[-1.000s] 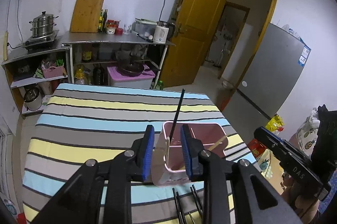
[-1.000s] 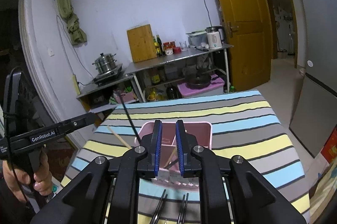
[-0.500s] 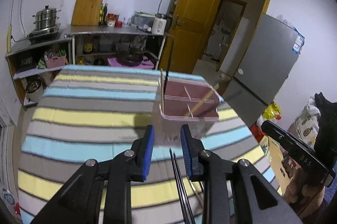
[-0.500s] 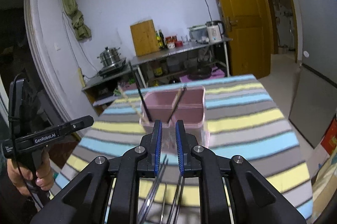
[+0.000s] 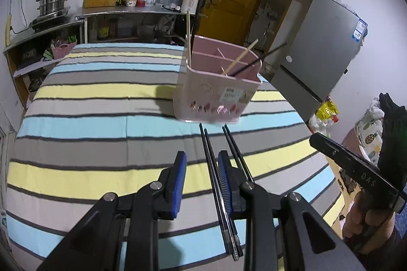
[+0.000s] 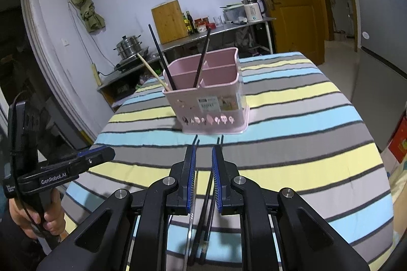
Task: Organize utensils
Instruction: 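Lower both tools onto the remaining black chopsticks and close on them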
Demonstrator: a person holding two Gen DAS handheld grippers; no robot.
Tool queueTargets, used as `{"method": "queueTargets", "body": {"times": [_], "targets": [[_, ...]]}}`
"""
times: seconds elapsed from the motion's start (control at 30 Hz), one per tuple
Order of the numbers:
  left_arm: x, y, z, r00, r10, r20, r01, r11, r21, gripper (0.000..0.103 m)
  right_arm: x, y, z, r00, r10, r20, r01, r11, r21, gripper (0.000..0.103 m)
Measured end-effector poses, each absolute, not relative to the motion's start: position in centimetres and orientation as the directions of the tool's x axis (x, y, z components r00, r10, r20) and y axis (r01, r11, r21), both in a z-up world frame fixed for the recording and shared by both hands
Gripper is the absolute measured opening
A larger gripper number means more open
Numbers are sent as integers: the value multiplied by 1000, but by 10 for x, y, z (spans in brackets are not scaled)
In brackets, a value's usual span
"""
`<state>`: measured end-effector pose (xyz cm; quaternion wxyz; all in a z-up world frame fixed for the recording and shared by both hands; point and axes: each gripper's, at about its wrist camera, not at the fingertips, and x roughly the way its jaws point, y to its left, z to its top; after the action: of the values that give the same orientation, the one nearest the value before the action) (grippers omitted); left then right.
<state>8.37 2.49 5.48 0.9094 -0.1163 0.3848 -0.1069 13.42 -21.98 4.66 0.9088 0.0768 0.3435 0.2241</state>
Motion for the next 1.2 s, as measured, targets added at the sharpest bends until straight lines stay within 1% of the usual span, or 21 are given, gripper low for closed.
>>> {"method": "queueTargets", "body": {"times": [0.53, 0.9, 1.2], "targets": [[93, 18, 28, 626, -303, -719, 104, 946, -308, 27, 141, -212, 13, 606, 450, -656, -342, 892, 296, 13], [146, 8, -4, 558, -314, -768, 100, 944, -313, 27, 175, -196, -28, 521, 428, -738, -327, 899, 291, 13], [182, -2, -17, 528, -314, -789, 105, 946, -306, 27, 199, -188, -43, 495, 417, -762, -323, 903, 284, 13]]}}
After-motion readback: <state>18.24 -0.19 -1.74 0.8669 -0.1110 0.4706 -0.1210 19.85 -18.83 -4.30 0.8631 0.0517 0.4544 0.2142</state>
